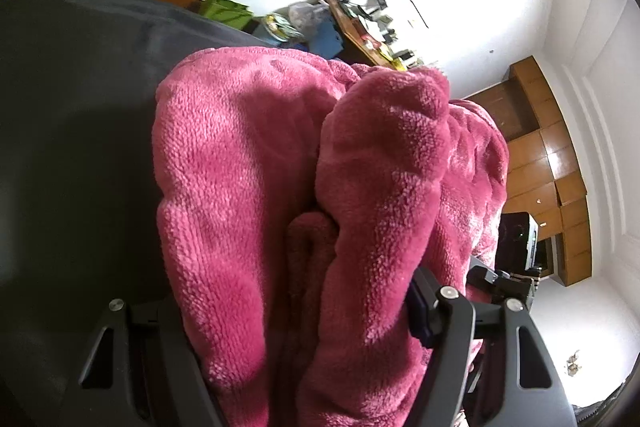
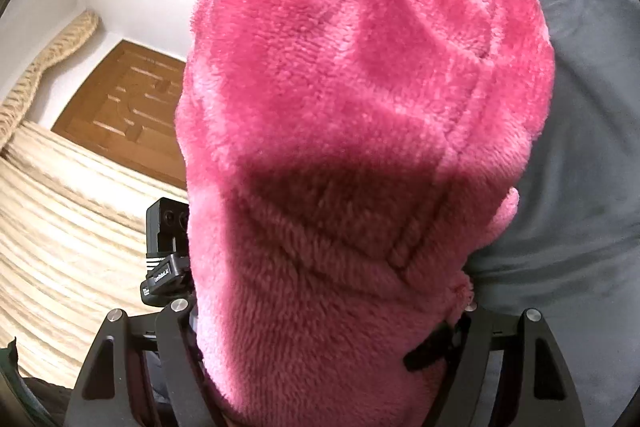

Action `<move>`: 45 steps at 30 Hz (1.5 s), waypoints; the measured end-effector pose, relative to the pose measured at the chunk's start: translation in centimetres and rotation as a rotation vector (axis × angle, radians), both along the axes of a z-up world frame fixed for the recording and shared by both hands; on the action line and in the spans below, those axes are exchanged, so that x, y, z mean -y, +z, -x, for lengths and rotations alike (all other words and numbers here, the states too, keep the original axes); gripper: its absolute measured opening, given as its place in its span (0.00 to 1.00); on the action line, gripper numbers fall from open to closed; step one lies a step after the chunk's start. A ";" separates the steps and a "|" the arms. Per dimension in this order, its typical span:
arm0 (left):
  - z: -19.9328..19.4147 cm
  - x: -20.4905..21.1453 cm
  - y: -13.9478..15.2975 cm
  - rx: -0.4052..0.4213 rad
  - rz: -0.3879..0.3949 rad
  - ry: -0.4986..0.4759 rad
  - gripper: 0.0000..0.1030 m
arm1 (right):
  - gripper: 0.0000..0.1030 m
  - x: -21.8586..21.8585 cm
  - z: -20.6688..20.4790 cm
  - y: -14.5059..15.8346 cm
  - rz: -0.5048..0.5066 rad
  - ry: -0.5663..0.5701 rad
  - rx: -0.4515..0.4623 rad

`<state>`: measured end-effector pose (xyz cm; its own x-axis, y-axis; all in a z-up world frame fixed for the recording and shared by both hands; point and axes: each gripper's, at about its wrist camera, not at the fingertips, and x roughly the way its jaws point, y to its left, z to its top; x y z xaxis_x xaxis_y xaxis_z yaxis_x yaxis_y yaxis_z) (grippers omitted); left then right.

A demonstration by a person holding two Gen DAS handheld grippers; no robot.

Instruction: Fold clothes

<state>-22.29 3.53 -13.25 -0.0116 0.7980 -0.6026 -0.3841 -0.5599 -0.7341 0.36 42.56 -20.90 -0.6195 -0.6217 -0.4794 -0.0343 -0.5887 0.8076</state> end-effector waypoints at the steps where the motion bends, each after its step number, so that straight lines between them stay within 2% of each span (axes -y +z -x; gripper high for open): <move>1: -0.2 -1.5 0.0 0.000 0.000 -0.007 0.72 | 0.78 -1.7 -0.7 0.0 0.001 -0.009 0.001; 8: -0.4 -11.6 -0.5 0.000 0.013 -0.045 0.72 | 0.78 -12.9 -4.8 -0.3 0.007 -0.079 0.019; 16: 1.6 -17.3 -2.5 0.021 0.049 -0.013 0.72 | 0.78 -20.9 -4.6 -2.2 -0.015 -0.089 0.053; 22: 3.5 -19.5 -4.3 0.022 0.078 0.009 0.72 | 0.79 -24.8 -3.4 -3.3 -0.031 -0.064 0.059; 26: 4.2 -20.4 -6.2 0.009 0.137 0.007 0.72 | 0.79 -27.1 -2.9 -5.2 -0.062 -0.042 0.098; 30: 4.8 -21.0 -7.4 -0.001 0.148 0.004 0.72 | 0.80 -29.0 -3.4 -6.7 -0.049 -0.043 0.105; 35: 4.8 -21.6 -8.1 -0.048 0.191 -0.019 0.82 | 0.86 -31.7 -5.0 -8.1 -0.046 -0.061 0.109; 41: 4.6 -21.8 -8.2 -0.087 0.258 -0.022 0.94 | 0.91 -33.4 -7.2 -7.4 -0.110 -0.106 0.133; 45: 4.3 -21.4 -7.8 -0.101 0.309 -0.018 0.94 | 0.92 -34.0 -9.3 -5.8 -0.166 -0.168 0.155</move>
<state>-26.60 24.92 -21.09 -0.0713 0.5780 -0.8129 -0.4586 -0.7428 -0.4878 9.71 76.56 -26.71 -0.6187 -0.4214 -0.6631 -0.2583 -0.6880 0.6782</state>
